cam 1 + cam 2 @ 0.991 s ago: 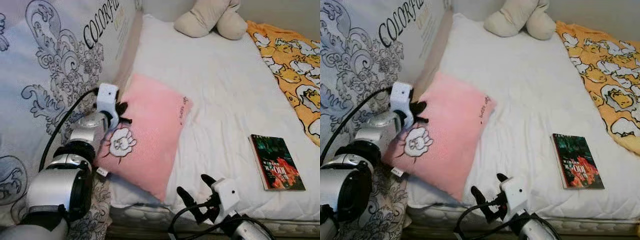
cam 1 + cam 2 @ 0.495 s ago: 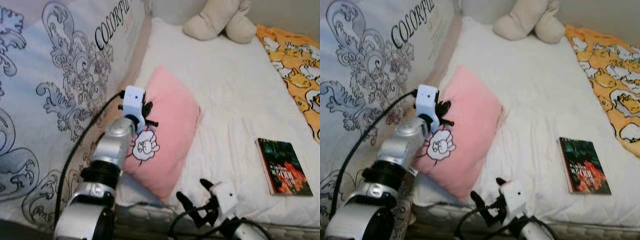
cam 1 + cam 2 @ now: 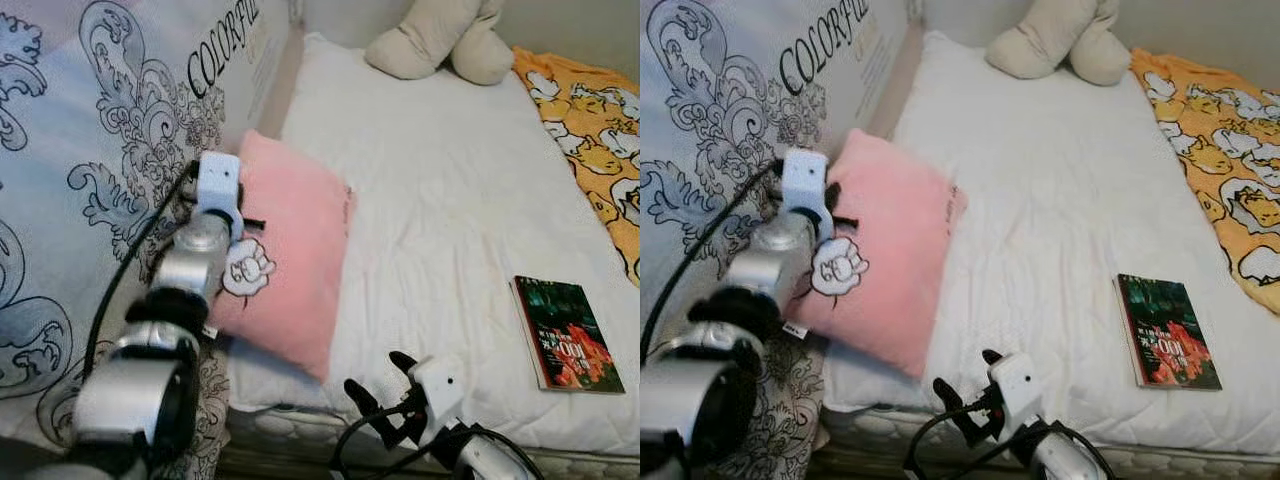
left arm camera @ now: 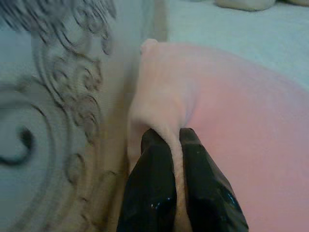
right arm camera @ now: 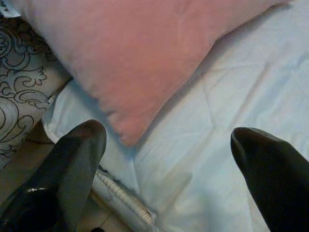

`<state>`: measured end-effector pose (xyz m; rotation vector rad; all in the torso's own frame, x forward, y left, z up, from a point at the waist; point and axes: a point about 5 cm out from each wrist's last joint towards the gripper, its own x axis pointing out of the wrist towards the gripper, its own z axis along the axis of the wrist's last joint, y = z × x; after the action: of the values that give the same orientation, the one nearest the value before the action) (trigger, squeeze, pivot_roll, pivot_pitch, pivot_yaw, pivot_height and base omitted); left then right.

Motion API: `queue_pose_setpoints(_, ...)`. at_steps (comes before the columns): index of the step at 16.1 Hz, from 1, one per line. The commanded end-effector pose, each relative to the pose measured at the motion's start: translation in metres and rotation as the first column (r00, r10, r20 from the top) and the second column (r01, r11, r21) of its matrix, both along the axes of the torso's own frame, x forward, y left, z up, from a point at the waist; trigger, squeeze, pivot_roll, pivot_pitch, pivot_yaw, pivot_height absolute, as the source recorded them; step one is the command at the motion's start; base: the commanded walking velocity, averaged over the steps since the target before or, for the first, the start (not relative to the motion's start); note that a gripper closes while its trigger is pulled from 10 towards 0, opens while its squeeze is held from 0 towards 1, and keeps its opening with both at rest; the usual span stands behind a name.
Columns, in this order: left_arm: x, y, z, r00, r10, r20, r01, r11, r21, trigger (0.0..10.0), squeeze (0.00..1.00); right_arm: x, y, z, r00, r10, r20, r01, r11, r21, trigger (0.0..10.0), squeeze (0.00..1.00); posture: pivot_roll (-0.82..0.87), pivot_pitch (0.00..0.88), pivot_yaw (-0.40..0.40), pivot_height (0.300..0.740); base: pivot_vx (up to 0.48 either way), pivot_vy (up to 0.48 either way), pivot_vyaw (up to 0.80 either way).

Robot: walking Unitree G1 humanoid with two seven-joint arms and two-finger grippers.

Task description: Clean up the room

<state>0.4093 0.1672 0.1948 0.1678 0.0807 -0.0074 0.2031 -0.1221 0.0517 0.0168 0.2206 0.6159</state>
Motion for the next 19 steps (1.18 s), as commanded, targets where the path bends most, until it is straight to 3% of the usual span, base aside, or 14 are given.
queue_pose_setpoints(1, 0.005, -0.001, 0.027, 0.994, 0.003, 0.105, -0.005, 1.0, 0.023, 0.0, 0.0, -0.003, -0.004, -0.005, 1.0, -0.001, -0.015, 0.001, 1.0, -0.012, 10.0, 0.0, 0.0, 0.096, -0.046, 0.74, 0.0, 0.0, 0.0)
queue_pose_setpoints(3, 0.005, -0.015, 0.036, 0.988, -0.048, 0.146, 0.038, 0.997, 0.07, 0.0, 0.0, -0.006, -0.004, -0.007, 1.0, -0.008, -0.022, 0.007, 1.0, -0.012, 10.0, 0.0, -0.01, 0.099, -0.034, 0.74, 0.0, 0.0, 0.0)
queue_pose_setpoints(6, 0.002, -0.037, 0.034, 0.979, -0.128, 0.162, 0.104, 0.983, 0.15, 0.0, 0.0, -0.009, -0.001, -0.01, 0.999, -0.009, -0.034, 0.009, 1.0, -0.009, 10.0, 0.0, 0.0, 0.103, -0.03, 0.74, 0.0, 0.0, 0.0)
queue_pose_setpoints(8, 0.005, -0.032, 0.018, 0.983, -0.165, 0.075, 0.146, 0.967, 0.209, 0.0, 0.0, -0.01, 0.001, -0.012, 0.999, 0.004, -0.044, -0.004, 1.0, -0.012, 10.0, 0.0, 0.0, 0.103, -0.031, 0.74, 0.0, 0.0, 0.0)
queue_pose_setpoints(11, 0.006, -0.021, 0.016, 0.987, -0.152, 0.045, 0.137, 0.961, 0.239, 0.0, 0.0, -0.009, 0.0, -0.011, 0.999, 0.003, -0.041, -0.003, 1.0, -0.013, 10.0, 0.0, 0.0, 0.102, -0.032, 0.74, 0.0, 0.0, 0.0)
queue_pose_setpoints(12, 0.005, -0.013, 0.007, 0.99, -0.141, -0.018, 0.141, 0.956, 0.256, 0.0, 0.0, -0.008, -0.002, -0.009, 0.999, -0.015, -0.039, 0.015, 1.0, 0.008, 10.0, 0.0, -0.01, 0.099, -0.032, 0.74, 0.0, 0.0, 0.0)
queue_pose_setpoints(13, 0.005, -0.011, 0.002, 0.991, -0.132, -0.038, 0.137, 0.959, 0.249, 4.0, 0.0, -0.008, -0.002, -0.009, 0.999, -0.018, -0.039, 0.018, 1.0, 0.011, 10.0, 0.0, -0.01, 0.099, -0.032, 0.74, 0.0, 0.0, 0.0)
queue_pose_setpoints(15, 0.004, -0.003, -0.002, 0.995, -0.09, -0.049, 0.1, 0.961, 0.259, 4.6, 0.0, -0.008, -0.004, -0.009, 0.999, -0.019, -0.039, 0.019, 1.0, 0.006, 10.0, 0.0, -0.01, 0.1, -0.033, 0.74, 0.0, 0.0, 0.0)
queue_pose_setpoints(16, 0.004, -0.001, -0.001, 0.996, -0.08, -0.045, 0.089, 0.96, 0.267, 5.8, 0.0, -0.009, -0.004, -0.01, 0.999, -0.018, -0.041, 0.018, 1.0, 0.005, 10.0, 0.0, -0.01, 0.099, -0.035, 0.74, 0.0, 0.0, 0.0)
queue_pose_setpoints(17, 0.004, 0.002, 0.001, 0.996, -0.074, -0.04, 0.082, 0.957, 0.279, 10.0, 0.0, -0.009, -0.004, -0.01, 0.999, -0.014, -0.044, 0.014, 1.0, 0.002, 10.0, 0.0, -0.01, 0.099, -0.039, 0.74, 0.0, 0.0, 0.0)
queue_pose_setpoints(19, 0.005, -0.005, 0.006, 0.986, -0.162, -0.031, 0.163, 0.923, 0.348, 10.0, 0.0, -0.008, -0.003, -0.01, 0.999, -0.009, -0.045, 0.009, 1.0, 0.002, 10.0, 0.0, 0.0, 0.097, -0.045, 0.74, 0.0, 0.0, 0.0)
